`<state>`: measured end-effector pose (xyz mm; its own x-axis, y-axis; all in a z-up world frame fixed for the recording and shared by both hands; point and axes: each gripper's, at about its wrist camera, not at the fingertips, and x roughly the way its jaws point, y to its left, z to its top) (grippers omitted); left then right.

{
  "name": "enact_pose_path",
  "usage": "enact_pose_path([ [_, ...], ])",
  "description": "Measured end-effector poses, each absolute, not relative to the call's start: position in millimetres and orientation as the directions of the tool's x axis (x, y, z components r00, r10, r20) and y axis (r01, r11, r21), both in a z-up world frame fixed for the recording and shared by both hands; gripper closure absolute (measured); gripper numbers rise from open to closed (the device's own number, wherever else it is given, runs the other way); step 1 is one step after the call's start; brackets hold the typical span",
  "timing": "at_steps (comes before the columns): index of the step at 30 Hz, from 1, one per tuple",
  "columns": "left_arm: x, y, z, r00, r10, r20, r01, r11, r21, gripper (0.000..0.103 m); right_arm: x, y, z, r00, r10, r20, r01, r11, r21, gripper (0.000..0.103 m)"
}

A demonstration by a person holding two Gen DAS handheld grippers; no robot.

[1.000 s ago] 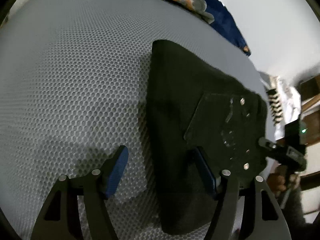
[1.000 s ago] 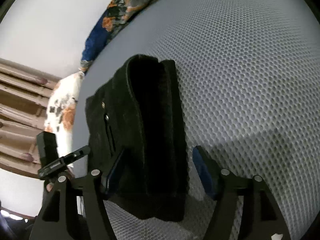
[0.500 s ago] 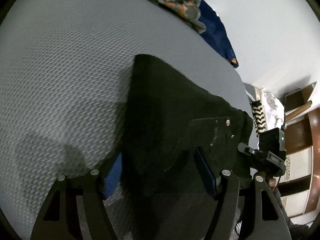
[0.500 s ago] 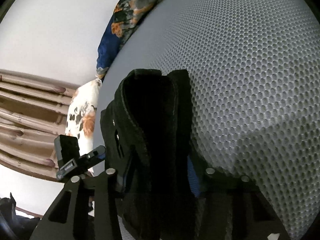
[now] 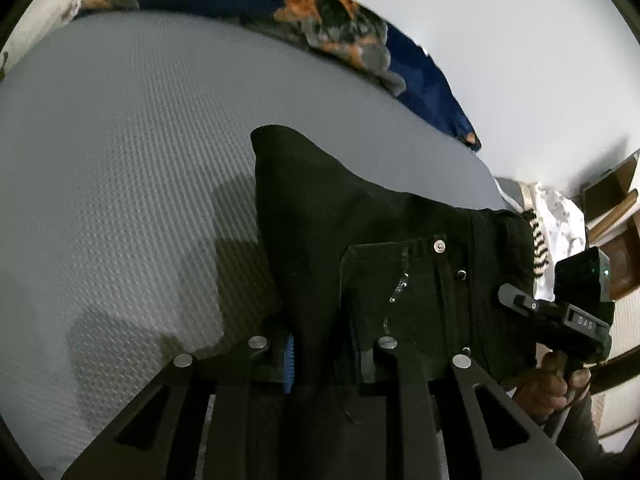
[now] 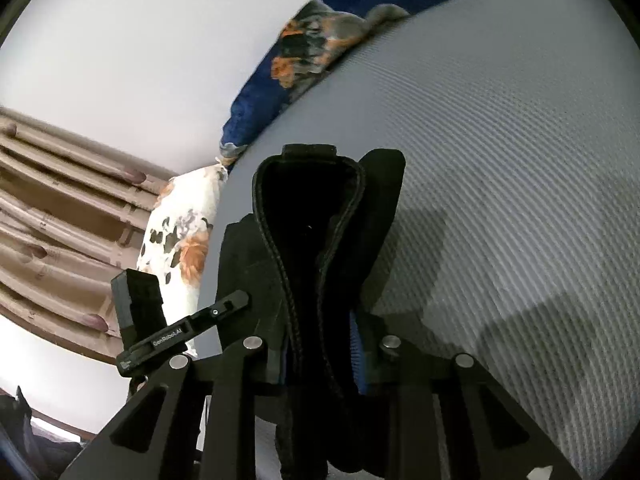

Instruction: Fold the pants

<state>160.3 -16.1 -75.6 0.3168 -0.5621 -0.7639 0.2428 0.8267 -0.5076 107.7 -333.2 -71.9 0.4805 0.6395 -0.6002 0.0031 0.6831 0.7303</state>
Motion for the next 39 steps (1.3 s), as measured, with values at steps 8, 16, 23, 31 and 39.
enact_pose_path([
  [8, 204.8, 1.2, -49.8, 0.387, -0.516, -0.764, 0.226, 0.856, -0.464, 0.082, 166.8, -316.8, -63.5, 0.476, 0.642, -0.601, -0.026, 0.693, 0.72, 0.081],
  [16, 243.3, 5.2, -46.0, 0.416, -0.477, -0.774, 0.2, 0.878, -0.434, 0.082, 208.4, -310.3, -65.2, 0.476, 0.617, -0.627, -0.007, 0.715, 0.699, 0.081],
  [23, 258.8, -2.1, -59.7, 0.4, -0.459, -0.793, 0.196, 0.888, -0.415, 0.082, 222.4, -312.8, -75.1, 0.478, 0.569, -0.669, 0.036, 0.749, 0.662, 0.081],
  [31, 256.9, -18.2, -88.9, 0.416, -0.331, -0.847, 0.194, 0.942, -0.273, 0.066, 220.9, -300.6, -93.8, 0.469, 0.359, -0.807, 0.065, 0.897, 0.437, 0.062],
  [39, 235.6, -11.9, -94.0, 0.444, -0.247, -0.861, 0.174, 0.967, -0.188, 0.045, 196.7, -299.5, -94.7, 0.478, 0.267, -0.837, 0.081, 0.935, 0.345, 0.046],
])
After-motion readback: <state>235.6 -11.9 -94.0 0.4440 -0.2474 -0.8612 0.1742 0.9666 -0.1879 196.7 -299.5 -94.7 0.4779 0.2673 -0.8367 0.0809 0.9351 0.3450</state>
